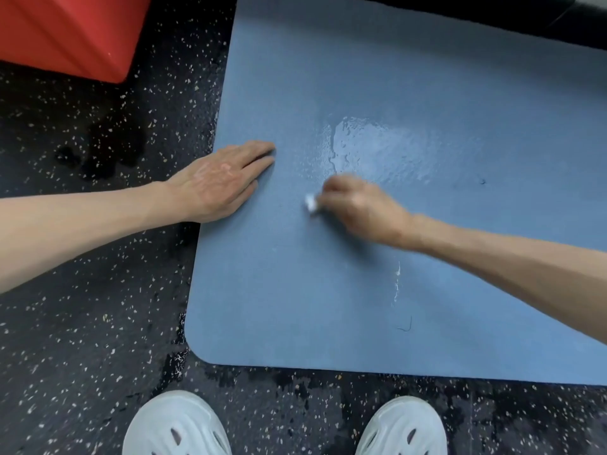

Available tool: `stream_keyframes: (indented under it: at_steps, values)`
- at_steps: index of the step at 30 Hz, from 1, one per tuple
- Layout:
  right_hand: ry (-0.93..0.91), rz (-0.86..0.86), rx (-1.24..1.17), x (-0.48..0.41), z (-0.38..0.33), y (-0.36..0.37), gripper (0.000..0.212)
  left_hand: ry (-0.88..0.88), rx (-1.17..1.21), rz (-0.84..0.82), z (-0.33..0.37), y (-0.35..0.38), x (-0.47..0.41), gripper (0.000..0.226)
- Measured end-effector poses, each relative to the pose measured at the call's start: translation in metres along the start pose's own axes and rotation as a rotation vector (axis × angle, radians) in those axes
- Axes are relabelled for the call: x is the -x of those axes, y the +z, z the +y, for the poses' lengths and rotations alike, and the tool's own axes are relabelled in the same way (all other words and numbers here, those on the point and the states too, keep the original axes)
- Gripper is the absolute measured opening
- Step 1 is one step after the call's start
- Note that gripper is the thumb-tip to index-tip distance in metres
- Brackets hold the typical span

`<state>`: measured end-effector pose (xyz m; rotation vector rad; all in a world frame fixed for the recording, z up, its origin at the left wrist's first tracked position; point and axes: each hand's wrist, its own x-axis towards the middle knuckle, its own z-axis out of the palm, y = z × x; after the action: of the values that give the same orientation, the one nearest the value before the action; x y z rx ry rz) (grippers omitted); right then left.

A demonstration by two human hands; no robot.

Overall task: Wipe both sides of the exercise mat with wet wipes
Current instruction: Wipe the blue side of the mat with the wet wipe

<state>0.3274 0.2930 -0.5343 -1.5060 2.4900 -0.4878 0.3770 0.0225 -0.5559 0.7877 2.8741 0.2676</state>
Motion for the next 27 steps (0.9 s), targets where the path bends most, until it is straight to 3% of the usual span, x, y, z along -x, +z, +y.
stream_keyframes:
  at_steps: [2, 3, 8, 12, 14, 17, 20, 25, 27]
  values:
    - [0.185, 0.118, 0.052, -0.016, 0.017, -0.006, 0.024, -0.011, -0.006, 0.035, -0.005, 0.000, -0.002, 0.047]
    - [0.169, 0.135, 0.052, -0.013, 0.015, -0.002, 0.026, -0.019, -0.012, 0.053, -0.008, 0.000, -0.003, 0.047]
    - [-0.171, -0.103, -0.102, 0.030, -0.025, 0.012, 0.044, -0.103, 0.017, 0.137, -0.013, 0.000, -0.015, 0.040]
    - [0.071, 0.142, 0.031, -0.014, 0.035, -0.010, 0.023, -0.111, 0.065, 0.241, -0.007, -0.007, -0.044, 0.035]
    - [0.160, 0.211, 0.066, -0.022, 0.044, -0.012, 0.023, -0.100, 0.073, 0.268, -0.006, -0.006, -0.061, 0.037]
    - [0.016, 0.100, -0.041, 0.001, 0.022, 0.000, 0.045, -0.134, 0.106, 0.318, -0.004, 0.001, -0.082, 0.037]
    - [-0.091, -0.001, -0.070, 0.003, 0.024, -0.003, 0.040, -0.204, 0.137, 0.351, -0.003, 0.008, -0.097, 0.034]
    - [0.155, 0.241, 0.060, -0.039, 0.074, -0.016, 0.032, -0.274, 0.139, 0.403, -0.014, 0.006, -0.120, 0.023]
    - [0.117, 0.244, 0.039, -0.028, 0.062, -0.006, 0.029, -0.350, 0.133, 0.447, -0.024, 0.003, -0.129, 0.026]
